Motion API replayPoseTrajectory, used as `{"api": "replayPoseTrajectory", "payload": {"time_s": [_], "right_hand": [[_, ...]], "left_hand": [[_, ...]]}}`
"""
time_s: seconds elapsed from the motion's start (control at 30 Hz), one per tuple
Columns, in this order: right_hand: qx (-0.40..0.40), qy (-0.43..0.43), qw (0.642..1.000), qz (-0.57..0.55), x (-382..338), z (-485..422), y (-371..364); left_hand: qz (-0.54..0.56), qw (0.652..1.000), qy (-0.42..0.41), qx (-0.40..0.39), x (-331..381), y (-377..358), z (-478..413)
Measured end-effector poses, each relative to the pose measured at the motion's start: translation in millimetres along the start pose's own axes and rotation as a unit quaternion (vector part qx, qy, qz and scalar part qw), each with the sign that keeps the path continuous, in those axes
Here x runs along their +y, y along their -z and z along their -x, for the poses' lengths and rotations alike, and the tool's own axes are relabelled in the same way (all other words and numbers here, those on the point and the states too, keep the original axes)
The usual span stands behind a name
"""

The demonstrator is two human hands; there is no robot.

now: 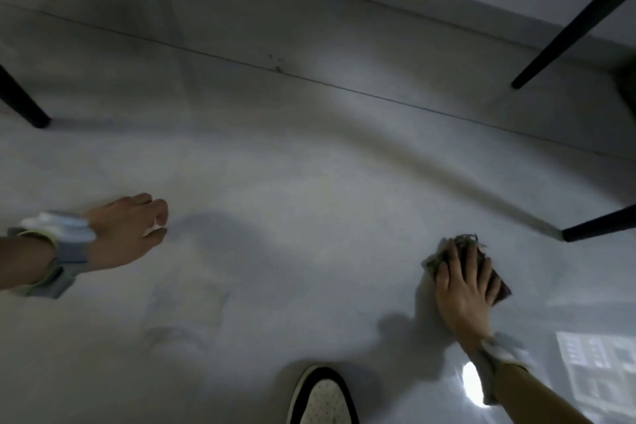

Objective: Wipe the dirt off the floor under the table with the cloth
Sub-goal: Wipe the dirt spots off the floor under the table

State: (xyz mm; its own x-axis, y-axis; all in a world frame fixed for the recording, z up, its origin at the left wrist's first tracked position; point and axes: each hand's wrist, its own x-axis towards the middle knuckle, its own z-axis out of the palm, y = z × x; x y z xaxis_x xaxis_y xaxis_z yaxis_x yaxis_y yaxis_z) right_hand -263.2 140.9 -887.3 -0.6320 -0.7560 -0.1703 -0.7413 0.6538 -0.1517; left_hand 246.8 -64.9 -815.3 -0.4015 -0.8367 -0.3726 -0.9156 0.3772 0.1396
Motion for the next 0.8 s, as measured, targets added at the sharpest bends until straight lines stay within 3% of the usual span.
{"api": "replayPoseTrajectory", "payload": {"time_s": [0.07,0.17,0.27,0.37,0.5,0.57,0.63,0.7,0.8], "right_hand": [[-0.017,0.139,0.990,0.023,-17,12,-8],[-0.029,0.364,0.928,0.065,-57,23,-18],[-0.041,0.568,0.812,0.125,-117,42,-33],[-0.063,0.726,0.673,0.128,-175,70,-47],[-0.107,0.844,0.517,0.090,-238,124,-71],[-0.112,0.872,0.470,0.080,-270,145,-84],[-0.107,0.880,0.458,0.075,-297,154,-92],[-0.095,0.868,0.483,0.071,-316,149,-96],[-0.070,0.793,0.602,0.057,-333,122,-93]], "left_hand": [[-0.012,0.999,0.003,-0.033,1,6,-2],[-0.010,0.998,0.001,-0.054,7,18,-7],[-0.014,0.998,0.012,-0.060,4,25,-1],[-0.012,0.997,0.028,-0.069,-3,22,12],[0.004,0.994,0.066,-0.086,-16,13,33],[0.014,0.992,0.092,-0.090,-23,6,46],[0.034,0.990,0.117,-0.078,-29,-3,59],[0.048,0.987,0.136,-0.063,-33,-11,72],[0.051,0.987,0.147,-0.038,-40,-24,86]]}}
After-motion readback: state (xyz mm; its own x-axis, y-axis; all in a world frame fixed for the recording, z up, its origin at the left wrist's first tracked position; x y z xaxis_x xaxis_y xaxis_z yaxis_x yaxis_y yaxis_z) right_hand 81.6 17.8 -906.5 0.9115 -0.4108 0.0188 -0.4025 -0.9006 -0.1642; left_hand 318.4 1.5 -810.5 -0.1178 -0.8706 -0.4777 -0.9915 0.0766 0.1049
